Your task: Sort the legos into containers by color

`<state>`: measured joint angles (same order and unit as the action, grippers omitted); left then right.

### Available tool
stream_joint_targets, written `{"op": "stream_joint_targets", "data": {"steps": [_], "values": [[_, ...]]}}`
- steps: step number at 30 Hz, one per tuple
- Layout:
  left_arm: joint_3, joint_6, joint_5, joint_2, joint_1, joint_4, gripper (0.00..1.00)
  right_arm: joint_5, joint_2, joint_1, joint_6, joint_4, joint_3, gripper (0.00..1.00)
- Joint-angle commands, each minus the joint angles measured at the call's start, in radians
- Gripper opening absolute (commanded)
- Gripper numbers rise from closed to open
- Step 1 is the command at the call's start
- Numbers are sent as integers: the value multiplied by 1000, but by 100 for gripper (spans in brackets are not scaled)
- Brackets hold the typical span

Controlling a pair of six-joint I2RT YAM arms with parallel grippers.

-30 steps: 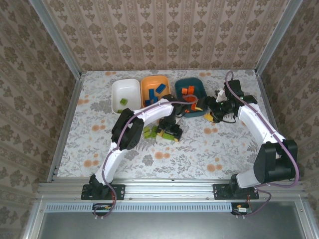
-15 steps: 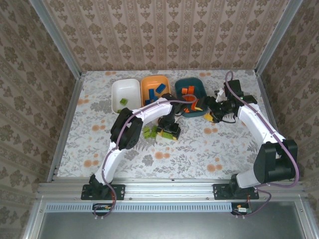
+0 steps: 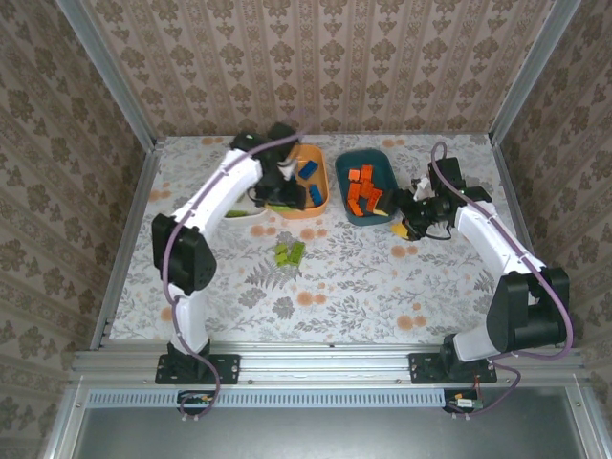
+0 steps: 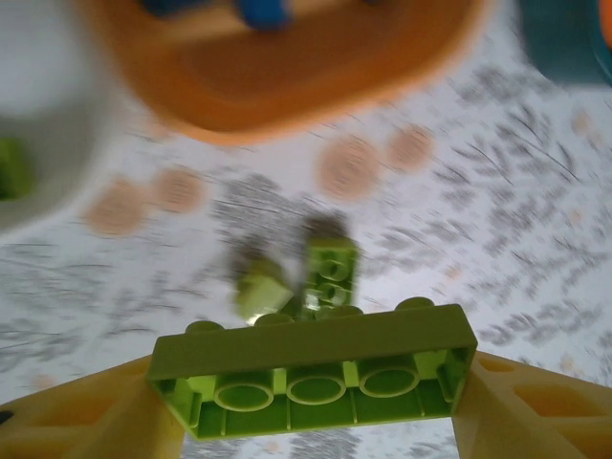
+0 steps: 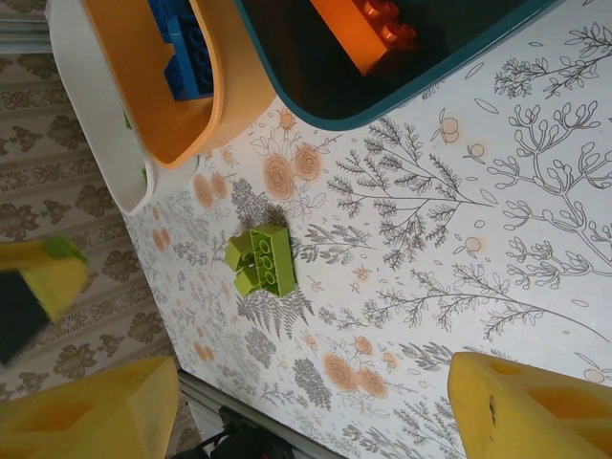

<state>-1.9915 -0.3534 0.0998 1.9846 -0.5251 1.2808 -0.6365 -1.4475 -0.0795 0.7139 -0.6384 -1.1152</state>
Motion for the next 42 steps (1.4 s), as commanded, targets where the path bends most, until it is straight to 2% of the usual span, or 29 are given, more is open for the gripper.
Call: {"op": "stream_joint_targets", "data": {"steps": [1, 6, 12, 21, 30, 35, 39, 42], "values": [[-13, 77, -38, 27, 116, 51, 68, 10, 47, -17, 27, 16, 22, 75], [-57, 120, -56, 117, 235, 26, 68, 49, 115, -45, 33, -12, 44, 75], [-100, 128, -37, 243, 307, 1, 68, 104, 217, -91, 38, -51, 109, 75], [-138, 121, -10, 334, 321, -10, 71, 234, 340, -257, -50, -59, 152, 75], [-134, 102, 6, 285, 324, -9, 82, 225, 298, -269, -55, -57, 135, 75], [-44, 123, 13, 150, 284, -22, 82, 220, 236, -269, -95, -47, 101, 76], [157, 165, 14, -24, 176, -73, 82, 208, 163, -268, -118, -27, 77, 76], [328, 139, 5, -124, 79, -109, 81, 191, 112, -266, -120, -2, 59, 76]]}}
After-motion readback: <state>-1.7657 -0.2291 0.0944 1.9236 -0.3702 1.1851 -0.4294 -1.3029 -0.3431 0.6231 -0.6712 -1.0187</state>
